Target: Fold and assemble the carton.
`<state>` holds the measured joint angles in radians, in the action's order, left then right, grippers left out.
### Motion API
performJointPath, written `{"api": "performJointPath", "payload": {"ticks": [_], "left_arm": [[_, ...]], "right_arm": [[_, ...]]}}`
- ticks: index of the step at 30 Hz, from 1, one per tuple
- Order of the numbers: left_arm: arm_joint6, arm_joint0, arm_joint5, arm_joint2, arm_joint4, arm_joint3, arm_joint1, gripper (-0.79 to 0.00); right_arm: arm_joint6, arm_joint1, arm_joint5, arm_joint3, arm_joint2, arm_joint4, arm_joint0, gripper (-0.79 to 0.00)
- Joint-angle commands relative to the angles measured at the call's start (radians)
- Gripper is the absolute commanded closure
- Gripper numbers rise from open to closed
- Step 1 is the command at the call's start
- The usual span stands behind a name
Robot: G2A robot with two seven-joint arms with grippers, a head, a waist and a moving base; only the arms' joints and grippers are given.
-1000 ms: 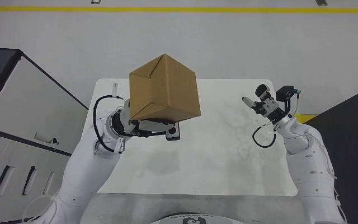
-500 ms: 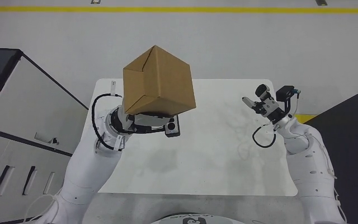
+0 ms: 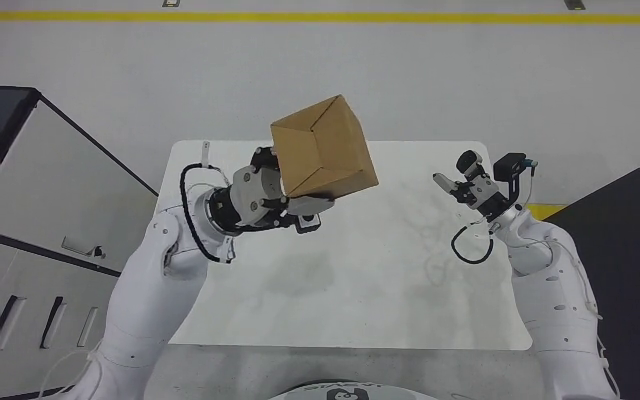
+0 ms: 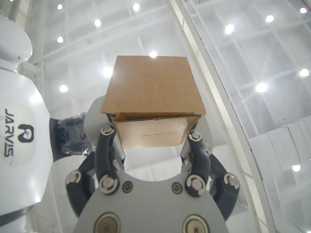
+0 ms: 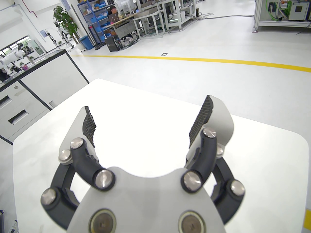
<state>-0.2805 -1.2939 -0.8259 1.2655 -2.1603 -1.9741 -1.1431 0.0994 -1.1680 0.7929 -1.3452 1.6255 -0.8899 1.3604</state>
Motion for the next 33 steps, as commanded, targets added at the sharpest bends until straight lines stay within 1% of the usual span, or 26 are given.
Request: {"api": "performJointPath", "payload": {"ticks": [1, 7, 9, 11, 13, 14, 16, 17, 20, 23, 24, 32, 33], "left_arm": [[0.035, 0.0, 0.014, 0.009, 0.014, -0.021, 0.001, 0.0], [0.035, 0.0, 0.014, 0.009, 0.014, -0.021, 0.001, 0.0], [0.066, 0.003, 0.024, 0.007, 0.053, -0.04, 0.002, 0.0], [0.105, 0.003, 0.043, -0.009, 0.045, -0.054, 0.001, 0.0], [0.178, 0.023, 0.07, -0.021, 0.04, -0.08, 0.0, 0.0], [0.239, 0.031, 0.094, -0.028, 0.029, -0.08, 0.0, 0.0], [0.354, 0.068, 0.123, -0.041, 0.032, -0.122, 0.0, 0.0], [0.422, 0.079, 0.141, -0.049, 0.026, -0.129, 0.001, 0.0], [0.587, 0.122, 0.187, -0.069, -0.014, -0.177, 0.0, 0.0], [0.73, 0.164, 0.221, -0.08, -0.048, -0.228, 0.001, 0.0], [0.755, 0.175, 0.222, -0.08, -0.049, -0.243, 0.002, 0.0], [0.755, 0.175, 0.222, -0.08, -0.049, -0.243, 0.002, 0.0], [0.776, 0.176, 0.21, -0.085, -0.012, -0.254, 0.004, 0.0]], "right_arm": [[0.0, 0.0, 0.0, 0.0, 0.0, 0.0, 0.0, -0.785], [0.0, 0.0, 0.0, 0.0, 0.0, 0.0, 0.0, -0.785], [0.0, 0.0, 0.0, 0.0, 0.0, 0.0, 0.0, -0.785], [0.0, 0.0, 0.0, 0.0, 0.0, 0.0, 0.0, -0.785], [0.0, 0.0, 0.0, 0.0, 0.0, 0.0, 0.0, -0.785], [0.0, 0.0, 0.0, 0.0, 0.0, 0.0, 0.0, -0.785], [0.0, 0.0, 0.0, 0.0, 0.0, 0.0, 0.0, -0.785], [0.0, 0.0, 0.0, 0.0, 0.0, 0.0, 0.0, -0.785], [0.0, 0.0, 0.0, 0.0, 0.0, 0.0, 0.0, -0.785], [0.0, 0.0, 0.0, 0.0, 0.0, 0.0, 0.0, -0.785], [0.0, 0.0, 0.0, 0.0, 0.0, 0.0, 0.0, -0.785], [0.0, 0.0, 0.0, 0.0, 0.0, 0.0, 0.0, -0.785], [0.0, 0.0, 0.0, 0.0, 0.0, 0.0, 0.0, -0.785]]}}
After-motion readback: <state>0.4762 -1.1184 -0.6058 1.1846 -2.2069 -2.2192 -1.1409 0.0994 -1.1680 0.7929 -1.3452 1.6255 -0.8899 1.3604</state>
